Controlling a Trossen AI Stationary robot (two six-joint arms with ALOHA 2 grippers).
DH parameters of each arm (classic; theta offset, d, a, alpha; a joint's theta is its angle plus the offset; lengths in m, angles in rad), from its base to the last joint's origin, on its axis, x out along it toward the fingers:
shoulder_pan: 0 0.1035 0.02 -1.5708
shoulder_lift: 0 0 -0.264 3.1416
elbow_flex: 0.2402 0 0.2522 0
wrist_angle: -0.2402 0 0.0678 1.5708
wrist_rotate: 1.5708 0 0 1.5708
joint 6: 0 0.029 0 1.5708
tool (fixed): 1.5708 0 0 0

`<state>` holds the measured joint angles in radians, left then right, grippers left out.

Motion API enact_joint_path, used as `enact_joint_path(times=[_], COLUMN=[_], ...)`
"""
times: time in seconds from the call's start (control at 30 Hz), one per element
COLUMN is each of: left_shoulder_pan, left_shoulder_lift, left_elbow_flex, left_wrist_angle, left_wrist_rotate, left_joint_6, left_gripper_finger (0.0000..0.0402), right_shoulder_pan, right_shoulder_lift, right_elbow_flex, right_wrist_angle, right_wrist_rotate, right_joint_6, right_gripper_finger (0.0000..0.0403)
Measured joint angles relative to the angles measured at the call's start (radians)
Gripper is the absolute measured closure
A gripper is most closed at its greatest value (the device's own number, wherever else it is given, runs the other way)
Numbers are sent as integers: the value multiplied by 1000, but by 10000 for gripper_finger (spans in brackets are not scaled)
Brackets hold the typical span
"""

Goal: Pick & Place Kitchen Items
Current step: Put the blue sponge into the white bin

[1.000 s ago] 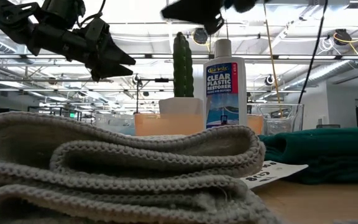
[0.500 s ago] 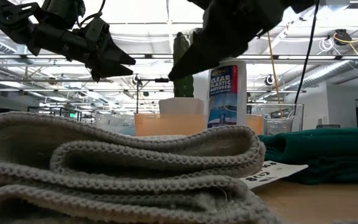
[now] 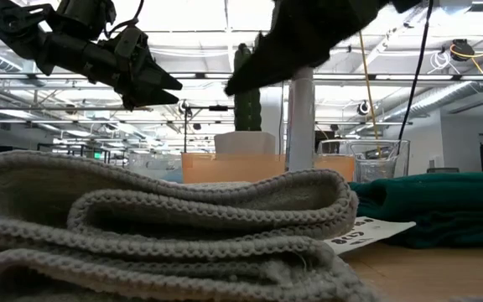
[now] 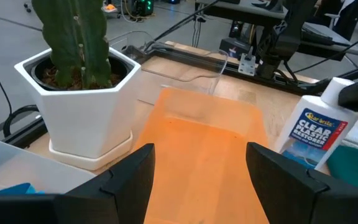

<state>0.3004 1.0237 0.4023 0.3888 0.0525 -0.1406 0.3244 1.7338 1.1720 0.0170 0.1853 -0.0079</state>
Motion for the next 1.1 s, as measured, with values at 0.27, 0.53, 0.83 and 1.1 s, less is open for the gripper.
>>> enact_joint_path(times=[0.27,0.53,0.83,1.1], left_shoulder_pan=[0,0,0,0], left_shoulder_lift=[0,0,0,0], left_elbow_flex=[0,0,0,0], left_wrist_angle=[-4,-4,-3,-3], left_wrist_rotate=[0,0,-1,-1], left_joint_6=[0,-1,-1,1], left_gripper_finger=[144,144,144,144], right_shoulder_pan=[11,24,17,9], right_shoulder_lift=[-104,-38,88,85], right_elbow_flex=[0,-1,-2,-1], right_wrist_angle=[-64,-102,-106,-104], right_wrist_rotate=[0,-7,-8,-4], right_joint_6=[85,86,-22,-42], right_gripper_finger=[207,207,206,206])
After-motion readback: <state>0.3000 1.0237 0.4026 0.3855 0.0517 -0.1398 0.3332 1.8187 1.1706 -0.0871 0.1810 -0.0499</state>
